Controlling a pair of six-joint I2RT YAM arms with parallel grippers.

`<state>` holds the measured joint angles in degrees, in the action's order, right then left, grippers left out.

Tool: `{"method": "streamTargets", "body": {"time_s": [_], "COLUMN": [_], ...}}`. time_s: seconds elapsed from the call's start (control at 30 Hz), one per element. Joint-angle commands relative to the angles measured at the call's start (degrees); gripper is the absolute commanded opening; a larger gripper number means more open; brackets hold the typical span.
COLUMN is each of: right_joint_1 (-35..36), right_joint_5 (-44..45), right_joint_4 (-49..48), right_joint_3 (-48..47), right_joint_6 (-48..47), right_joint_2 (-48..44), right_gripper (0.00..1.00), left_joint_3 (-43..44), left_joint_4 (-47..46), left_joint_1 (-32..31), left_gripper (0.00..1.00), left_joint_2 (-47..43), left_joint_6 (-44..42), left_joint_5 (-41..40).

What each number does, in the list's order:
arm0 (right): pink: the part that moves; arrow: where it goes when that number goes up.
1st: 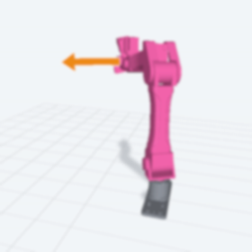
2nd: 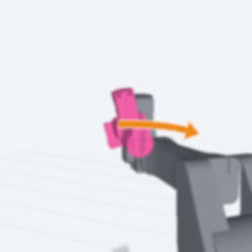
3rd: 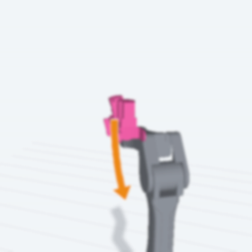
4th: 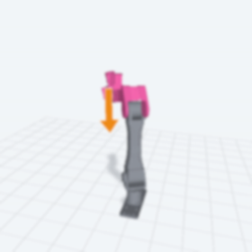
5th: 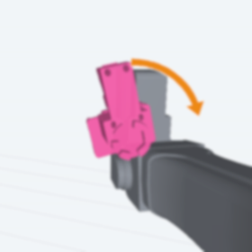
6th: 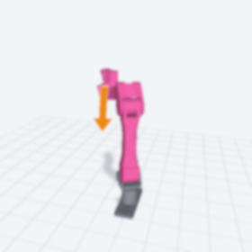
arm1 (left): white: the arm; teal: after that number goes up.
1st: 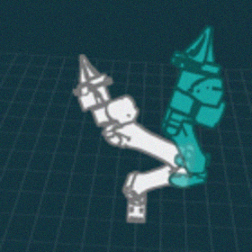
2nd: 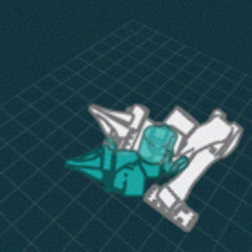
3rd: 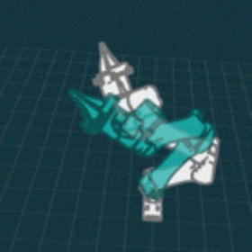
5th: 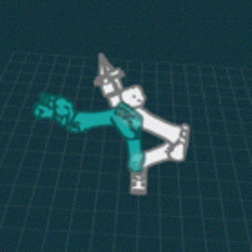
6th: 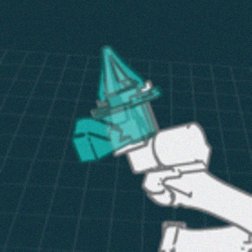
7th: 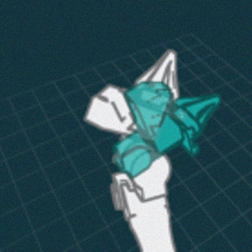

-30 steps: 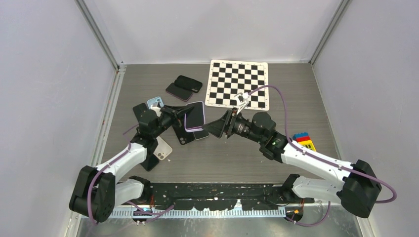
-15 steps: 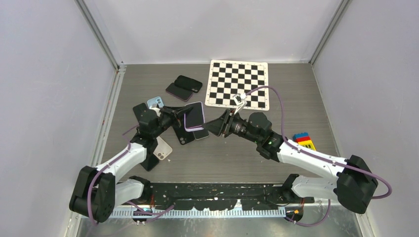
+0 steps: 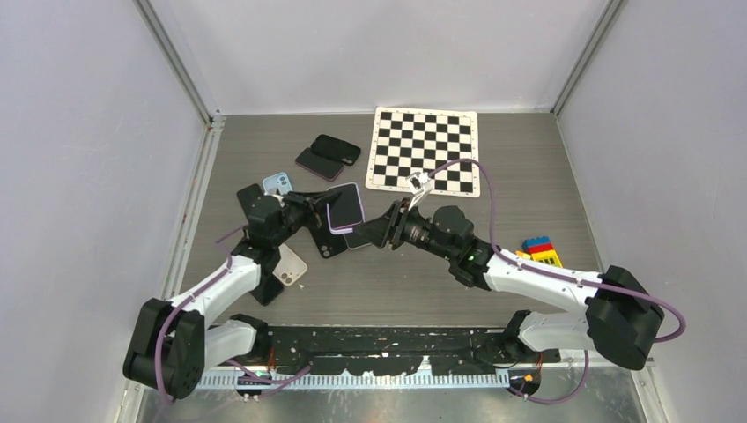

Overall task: Take the phone out of the phone case
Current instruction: Remove the phone case from the phone.

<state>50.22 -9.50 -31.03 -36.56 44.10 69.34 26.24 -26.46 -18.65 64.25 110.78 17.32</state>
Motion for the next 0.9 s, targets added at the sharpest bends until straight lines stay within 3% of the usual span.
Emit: {"method": "streamTargets", "body": {"time_s": [0.0,0.33,0.87], "right_joint_1": [0.94,1.29,1.02], "right_joint_5": [6.57,21.31,24.73], "right_joint_4": [0.11,4.10,6.16], "right_joint_3": [1.55,1.94,0.27], "right_joint_6": [-4.72,0.10,8.45], "right_joint_2": [2.57,5.49,12.68], "right_gripper": [0.45,0.39,0.33], "left_joint_3": [4.16,4.37,5.72], "left_joint_4": [-3.67,-6.46,-12.10], "left_joint_1": [-0.11,-0.15,-0.16], "left_gripper": [0.00,0.00,0.00], "left_joint_2": [-4.88,-5.51,-4.87], "left_joint_6": [3.39,5.06,6.85], "left_joint_5": [0.67,2.72,1.98]}}
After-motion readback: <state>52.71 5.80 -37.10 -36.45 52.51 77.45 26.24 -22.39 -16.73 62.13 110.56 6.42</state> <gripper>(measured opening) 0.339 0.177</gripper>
